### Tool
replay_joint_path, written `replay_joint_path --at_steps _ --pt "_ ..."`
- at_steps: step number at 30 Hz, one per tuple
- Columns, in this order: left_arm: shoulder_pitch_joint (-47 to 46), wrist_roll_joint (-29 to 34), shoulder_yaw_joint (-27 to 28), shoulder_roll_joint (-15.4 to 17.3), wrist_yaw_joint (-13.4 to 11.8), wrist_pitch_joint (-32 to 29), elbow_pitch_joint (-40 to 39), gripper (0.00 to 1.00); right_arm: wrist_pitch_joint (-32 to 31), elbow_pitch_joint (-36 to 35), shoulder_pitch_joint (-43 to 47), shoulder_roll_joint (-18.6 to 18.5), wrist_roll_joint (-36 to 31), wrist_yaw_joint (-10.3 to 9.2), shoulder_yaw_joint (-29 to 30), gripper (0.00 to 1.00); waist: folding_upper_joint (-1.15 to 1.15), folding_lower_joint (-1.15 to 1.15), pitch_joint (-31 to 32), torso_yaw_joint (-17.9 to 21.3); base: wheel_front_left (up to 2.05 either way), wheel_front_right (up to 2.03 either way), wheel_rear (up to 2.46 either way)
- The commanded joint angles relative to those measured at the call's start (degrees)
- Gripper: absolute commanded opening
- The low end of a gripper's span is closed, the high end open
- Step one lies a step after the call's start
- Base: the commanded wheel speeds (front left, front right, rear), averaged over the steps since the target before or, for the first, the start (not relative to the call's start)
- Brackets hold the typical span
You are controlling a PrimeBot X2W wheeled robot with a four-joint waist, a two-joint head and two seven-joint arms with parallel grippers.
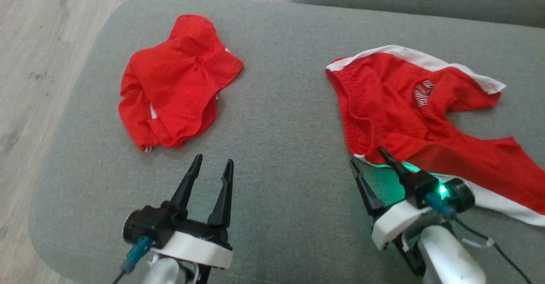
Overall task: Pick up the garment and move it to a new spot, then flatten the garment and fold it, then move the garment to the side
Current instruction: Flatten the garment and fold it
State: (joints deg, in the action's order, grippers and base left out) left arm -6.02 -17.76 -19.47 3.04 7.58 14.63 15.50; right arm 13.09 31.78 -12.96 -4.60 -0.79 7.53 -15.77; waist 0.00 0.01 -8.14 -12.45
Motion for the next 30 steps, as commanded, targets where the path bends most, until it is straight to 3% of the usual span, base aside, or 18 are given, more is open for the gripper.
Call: replay_joint_path --at_steps 1,14,15,16,23,30 --pt "-2.6 -0.6 1.0 -0.1 -0.1 0.4 -1.6 1.0 0.2 -0.1 -2.6 -0.5 -0.7 -0.04 -1.0 1.0 0.0 -0.01 -0.9 -1.0 0.0 0.0 0.0" --pt "-4.6 -1.0 0.4 -0.1 -0.1 0.4 -1.4 1.0 0.2 10.1 -8.7 -0.3 -1.2 -0.04 -0.5 1.0 0.0 -0.01 -3.1 -3.2 0.0 0.0 0.0" --pt "-4.6 -1.0 0.4 -0.1 -0.1 0.4 -1.4 1.0 0.3 10.5 -9.0 -0.2 -0.7 -0.04 -0.7 0.57 0.0 -0.01 -3.1 -3.2 0.0 0.0 0.0" --pt "-4.6 -1.0 0.4 -0.1 -0.1 0.4 -1.3 1.0 0.5 10.8 -9.3 0.0 -0.2 -0.04 -0.9 0.0 0.0 -0.01 -3.0 -3.1 0.0 0.0 0.0" --pt "-4.3 -0.8 0.8 -0.1 -0.1 0.4 -0.6 1.0 1.5 10.9 -9.9 1.0 5.3 -0.04 -7.1 0.0 0.0 -0.01 -1.0 -1.9 0.0 0.0 0.0" --pt "-3.1 -0.4 1.0 -0.1 -0.1 0.4 -0.2 1.0 1.4 8.8 -8.9 1.4 13.4 -0.04 -17.1 0.0 0.0 -0.01 1.8 -0.2 0.0 0.0 0.0"
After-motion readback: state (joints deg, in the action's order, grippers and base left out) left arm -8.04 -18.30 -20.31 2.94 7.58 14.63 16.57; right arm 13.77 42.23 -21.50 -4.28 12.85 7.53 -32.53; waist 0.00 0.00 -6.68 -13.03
